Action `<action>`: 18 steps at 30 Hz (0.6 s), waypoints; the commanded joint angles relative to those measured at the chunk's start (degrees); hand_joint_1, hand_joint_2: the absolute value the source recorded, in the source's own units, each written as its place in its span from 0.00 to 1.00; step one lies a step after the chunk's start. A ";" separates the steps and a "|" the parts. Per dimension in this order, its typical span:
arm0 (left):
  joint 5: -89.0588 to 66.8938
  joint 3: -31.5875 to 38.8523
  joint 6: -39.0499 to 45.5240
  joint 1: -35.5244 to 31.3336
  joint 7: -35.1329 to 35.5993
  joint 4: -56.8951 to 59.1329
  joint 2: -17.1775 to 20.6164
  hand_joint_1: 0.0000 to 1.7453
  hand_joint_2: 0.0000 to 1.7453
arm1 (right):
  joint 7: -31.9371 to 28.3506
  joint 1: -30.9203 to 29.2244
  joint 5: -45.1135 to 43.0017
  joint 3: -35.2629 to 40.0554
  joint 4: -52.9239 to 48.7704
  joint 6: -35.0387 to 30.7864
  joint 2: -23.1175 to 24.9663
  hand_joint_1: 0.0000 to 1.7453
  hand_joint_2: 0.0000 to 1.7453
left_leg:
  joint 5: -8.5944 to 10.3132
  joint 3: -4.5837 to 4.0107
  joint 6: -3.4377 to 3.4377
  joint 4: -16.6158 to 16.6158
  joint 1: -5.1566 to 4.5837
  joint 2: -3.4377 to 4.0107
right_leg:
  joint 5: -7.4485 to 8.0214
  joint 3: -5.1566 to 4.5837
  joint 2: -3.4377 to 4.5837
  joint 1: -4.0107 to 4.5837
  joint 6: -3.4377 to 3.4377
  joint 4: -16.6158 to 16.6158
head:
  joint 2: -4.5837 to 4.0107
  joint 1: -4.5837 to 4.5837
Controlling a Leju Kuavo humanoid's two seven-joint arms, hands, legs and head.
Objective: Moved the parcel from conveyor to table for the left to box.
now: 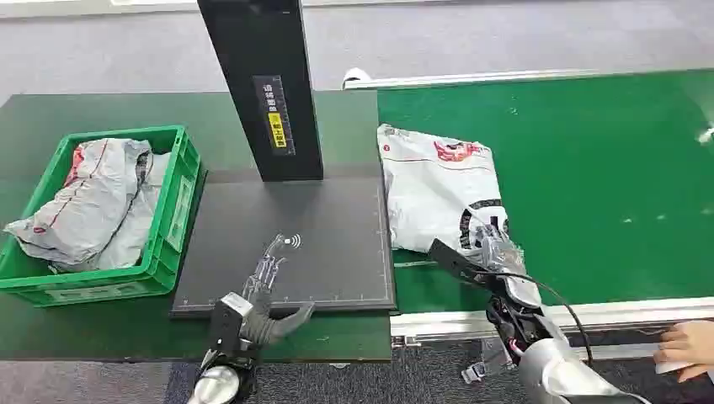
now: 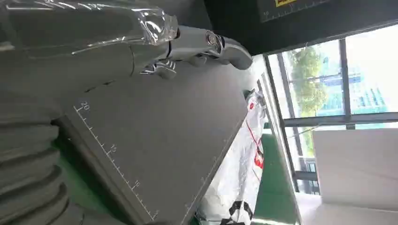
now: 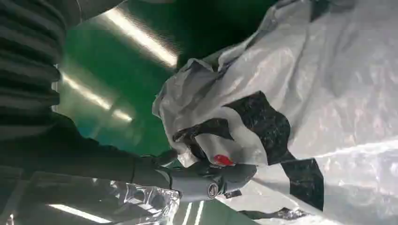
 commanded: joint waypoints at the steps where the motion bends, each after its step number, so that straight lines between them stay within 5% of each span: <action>1: 0.84 -2.99 0.23 -0.30 0.00 3.62 2.47 0.00 1.00 | 1.48 -3.46 2.01 3.94 5.13 2.02 -2.12 1.00 1.00 | 0.00 0.19 0.02 -0.13 -0.01 -0.04 | 0.00 0.21 -0.03 0.00 -0.03 -0.14 | 0.00 0.00; 18: 1.11 -3.56 0.13 -0.07 0.01 3.12 2.80 0.00 1.00 | -1.14 -2.68 1.60 2.80 4.64 0.96 -1.83 1.00 1.00 | -0.01 0.23 0.02 -0.13 0.02 -0.05 | 0.00 0.27 -0.03 0.03 -0.04 -0.18 | 0.00 0.00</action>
